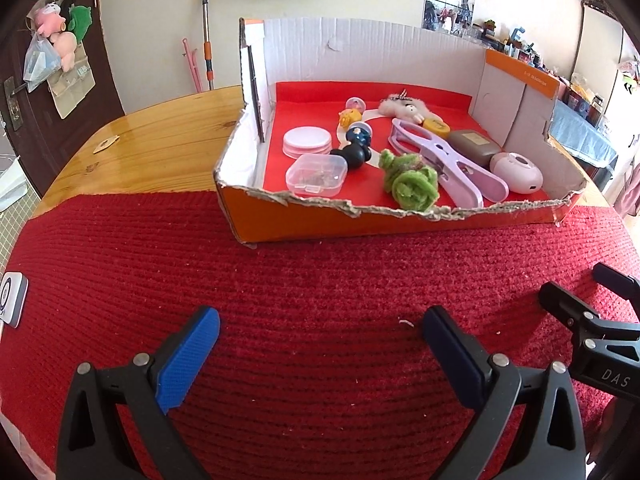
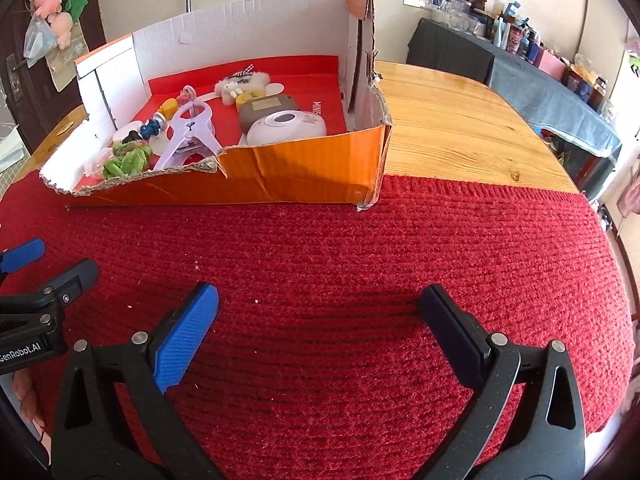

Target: Organize objects

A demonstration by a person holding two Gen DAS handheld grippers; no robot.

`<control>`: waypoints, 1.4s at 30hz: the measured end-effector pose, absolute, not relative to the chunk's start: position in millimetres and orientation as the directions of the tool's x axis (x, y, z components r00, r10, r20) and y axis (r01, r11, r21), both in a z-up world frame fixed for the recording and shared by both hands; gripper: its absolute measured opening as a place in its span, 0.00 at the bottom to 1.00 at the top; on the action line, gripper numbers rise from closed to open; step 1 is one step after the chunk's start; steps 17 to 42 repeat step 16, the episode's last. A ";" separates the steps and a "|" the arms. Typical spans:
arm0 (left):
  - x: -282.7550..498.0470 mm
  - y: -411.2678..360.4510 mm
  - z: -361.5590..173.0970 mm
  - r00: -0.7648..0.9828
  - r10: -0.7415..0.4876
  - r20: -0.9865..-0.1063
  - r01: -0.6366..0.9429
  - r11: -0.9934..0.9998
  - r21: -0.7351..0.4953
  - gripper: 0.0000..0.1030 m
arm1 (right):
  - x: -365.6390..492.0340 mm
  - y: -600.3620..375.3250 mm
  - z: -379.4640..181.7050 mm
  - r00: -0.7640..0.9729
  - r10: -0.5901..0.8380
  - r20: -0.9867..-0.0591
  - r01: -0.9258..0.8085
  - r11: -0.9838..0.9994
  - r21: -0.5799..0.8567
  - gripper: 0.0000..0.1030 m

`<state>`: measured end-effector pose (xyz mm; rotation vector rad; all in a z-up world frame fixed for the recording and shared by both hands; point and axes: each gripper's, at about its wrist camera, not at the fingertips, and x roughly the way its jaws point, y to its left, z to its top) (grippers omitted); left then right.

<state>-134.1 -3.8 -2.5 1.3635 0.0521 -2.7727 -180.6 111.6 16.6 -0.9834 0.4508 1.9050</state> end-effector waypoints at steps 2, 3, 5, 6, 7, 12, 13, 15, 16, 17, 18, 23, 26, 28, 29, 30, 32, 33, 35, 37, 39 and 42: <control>-133.7 -3.9 -2.2 -0.610 -0.032 -0.792 0.060 -0.998 -0.005 1.00 | -180.2 111.4 16.6 -0.262 0.562 -0.785 -0.854 -0.514 -0.082 1.00; -133.8 -4.1 -2.2 -0.610 -0.032 -0.791 0.060 -0.998 -0.006 1.00 | -180.4 111.3 16.5 -0.262 0.563 -0.784 -0.854 -0.514 -0.083 1.00; -133.3 -4.5 -2.1 -0.611 -0.033 -0.791 0.060 -0.998 -0.005 1.00 | -181.0 111.4 16.2 -0.263 0.563 -0.784 -0.854 -0.514 -0.083 1.00; -133.0 -4.5 -2.0 -0.611 -0.033 -0.791 0.061 -0.998 -0.005 1.00 | -181.3 111.2 16.0 -0.262 0.564 -0.783 -0.854 -0.514 -0.084 1.00; -133.0 -4.6 -2.0 -0.612 -0.033 -0.790 0.061 -0.998 -0.005 1.00 | -181.3 111.3 16.1 -0.262 0.564 -0.783 -0.854 -0.514 -0.084 1.00; -132.0 -4.4 -1.6 -0.615 -0.036 -0.788 0.062 -0.998 -0.003 1.00 | -181.3 111.3 16.1 -0.263 0.563 -0.784 -0.853 -0.515 -0.084 1.00; -132.0 -4.4 -1.5 -0.615 -0.036 -0.788 0.062 -0.998 -0.003 1.00 | -181.3 111.3 16.0 -0.262 0.563 -0.783 -0.853 -0.515 -0.084 1.00; -132.0 -4.4 -1.6 -0.615 -0.035 -0.788 0.062 -0.998 -0.003 1.00 | -181.3 111.3 16.0 -0.262 0.563 -0.784 -0.853 -0.514 -0.084 1.00; -132.0 -4.4 -1.6 -0.615 -0.035 -0.788 0.062 -0.998 -0.003 1.00 | -181.3 111.3 16.0 -0.262 0.563 -0.784 -0.853 -0.514 -0.084 1.00; -132.0 -4.4 -1.6 -0.615 -0.035 -0.788 0.062 -0.998 -0.003 1.00 | -181.3 111.3 16.0 -0.262 0.563 -0.784 -0.853 -0.514 -0.084 1.00; -132.0 -4.4 -1.6 -0.615 -0.035 -0.788 0.062 -0.998 -0.003 1.00 | -181.3 111.3 16.0 -0.262 0.563 -0.784 -0.853 -0.514 -0.084 1.00; -132.0 -4.4 -1.6 -0.615 -0.035 -0.788 0.062 -0.998 -0.003 1.00 | -181.3 111.3 16.0 -0.262 0.563 -0.784 -0.853 -0.514 -0.084 1.00; -132.0 -4.4 -1.6 -0.615 -0.035 -0.788 0.062 -0.998 -0.003 1.00 | -181.3 111.3 16.0 -0.262 0.563 -0.784 -0.853 -0.514 -0.084 1.00; -132.0 -4.4 -1.6 -0.615 -0.035 -0.788 0.062 -0.998 -0.003 1.00 | -181.3 111.3 16.0 -0.262 0.563 -0.784 -0.853 -0.514 -0.084 1.00; -132.0 -4.4 -1.6 -0.615 -0.035 -0.788 0.062 -0.998 -0.003 1.00 | -181.3 111.3 16.0 -0.262 0.563 -0.784 -0.853 -0.514 -0.084 1.00; -132.0 -4.4 -1.6 -0.615 -0.035 -0.788 0.062 -0.998 -0.003 1.00 | -181.3 111.3 16.0 -0.262 0.563 -0.784 -0.853 -0.514 -0.084 1.00; -132.0 -4.4 -1.6 -0.615 -0.035 -0.788 0.062 -0.998 -0.003 1.00 | -181.3 111.3 16.0 -0.262 0.563 -0.784 -0.853 -0.514 -0.084 1.00; -132.0 -4.4 -1.6 -0.615 -0.035 -0.788 0.062 -0.998 -0.003 1.00 | -181.3 111.3 16.0 -0.262 0.563 -0.784 -0.853 -0.514 -0.084 1.00; -132.0 -4.4 -1.6 -0.615 -0.035 -0.788 0.062 -0.998 -0.003 1.00 | -181.3 111.3 16.0 -0.262 0.563 -0.784 -0.853 -0.514 -0.084 1.00; -132.0 -4.4 -1.6 -0.615 -0.035 -0.788 0.062 -0.998 -0.003 1.00 | -181.3 111.3 16.0 -0.262 0.563 -0.784 -0.853 -0.514 -0.084 1.00; -132.0 -4.4 -1.6 -0.615 -0.035 -0.788 0.062 -0.998 -0.003 1.00 | -181.3 111.3 16.0 -0.262 0.563 -0.784 -0.853 -0.514 -0.084 1.00; -132.0 -4.4 -1.6 -0.615 -0.035 -0.788 0.062 -0.998 -0.003 1.00 | -181.3 111.3 16.0 -0.262 0.563 -0.784 -0.853 -0.514 -0.084 1.00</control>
